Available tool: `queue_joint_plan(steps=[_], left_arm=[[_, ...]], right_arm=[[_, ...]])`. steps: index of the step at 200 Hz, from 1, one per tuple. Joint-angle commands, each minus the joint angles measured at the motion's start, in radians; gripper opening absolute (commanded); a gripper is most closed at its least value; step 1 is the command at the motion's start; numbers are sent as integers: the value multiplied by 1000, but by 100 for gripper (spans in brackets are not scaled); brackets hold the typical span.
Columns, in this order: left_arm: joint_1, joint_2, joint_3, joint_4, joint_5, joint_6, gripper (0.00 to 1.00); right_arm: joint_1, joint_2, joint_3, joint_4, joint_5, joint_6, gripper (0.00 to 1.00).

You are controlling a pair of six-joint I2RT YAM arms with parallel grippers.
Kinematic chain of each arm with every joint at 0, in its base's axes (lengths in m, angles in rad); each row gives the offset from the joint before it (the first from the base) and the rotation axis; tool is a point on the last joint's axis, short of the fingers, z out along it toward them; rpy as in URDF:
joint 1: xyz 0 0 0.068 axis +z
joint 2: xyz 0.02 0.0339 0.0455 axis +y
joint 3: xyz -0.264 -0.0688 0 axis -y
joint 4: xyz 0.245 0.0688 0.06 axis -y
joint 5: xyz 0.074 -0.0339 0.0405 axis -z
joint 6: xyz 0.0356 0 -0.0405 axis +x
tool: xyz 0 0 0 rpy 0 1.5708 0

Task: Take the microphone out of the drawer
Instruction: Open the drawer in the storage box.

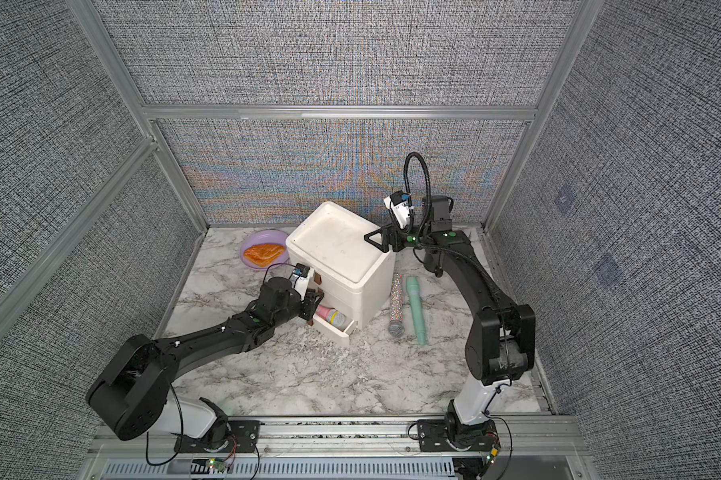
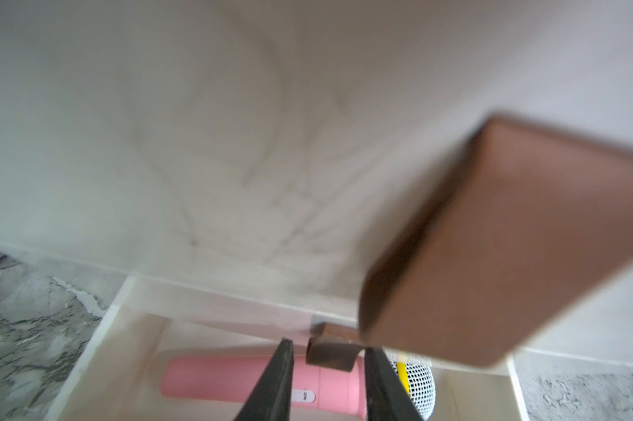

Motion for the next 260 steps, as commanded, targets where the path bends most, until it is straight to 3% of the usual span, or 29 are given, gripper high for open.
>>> queue_joint_plan(steps=[1, 61, 81, 168, 224, 260], left_arm=[[-3, 14, 17, 53, 54, 21, 28], [-17, 40, 42, 43, 55, 26, 12], [-18, 38, 37, 38, 37, 26, 0], [-18, -13, 10, 4, -20, 34, 0], [-17, -74, -13, -93, -124, 29, 0], [-5, -38, 0, -125, -155, 54, 23]], right_arm=[[10, -4, 25, -65, 79, -17, 76], [46, 32, 163, -227, 237, -64, 50], [56, 39, 182, -252, 277, -69, 44], [69, 38, 215, -304, 406, -83, 12], [68, 25, 242, -332, 434, -122, 10], [66, 7, 226, -335, 381, -181, 10]])
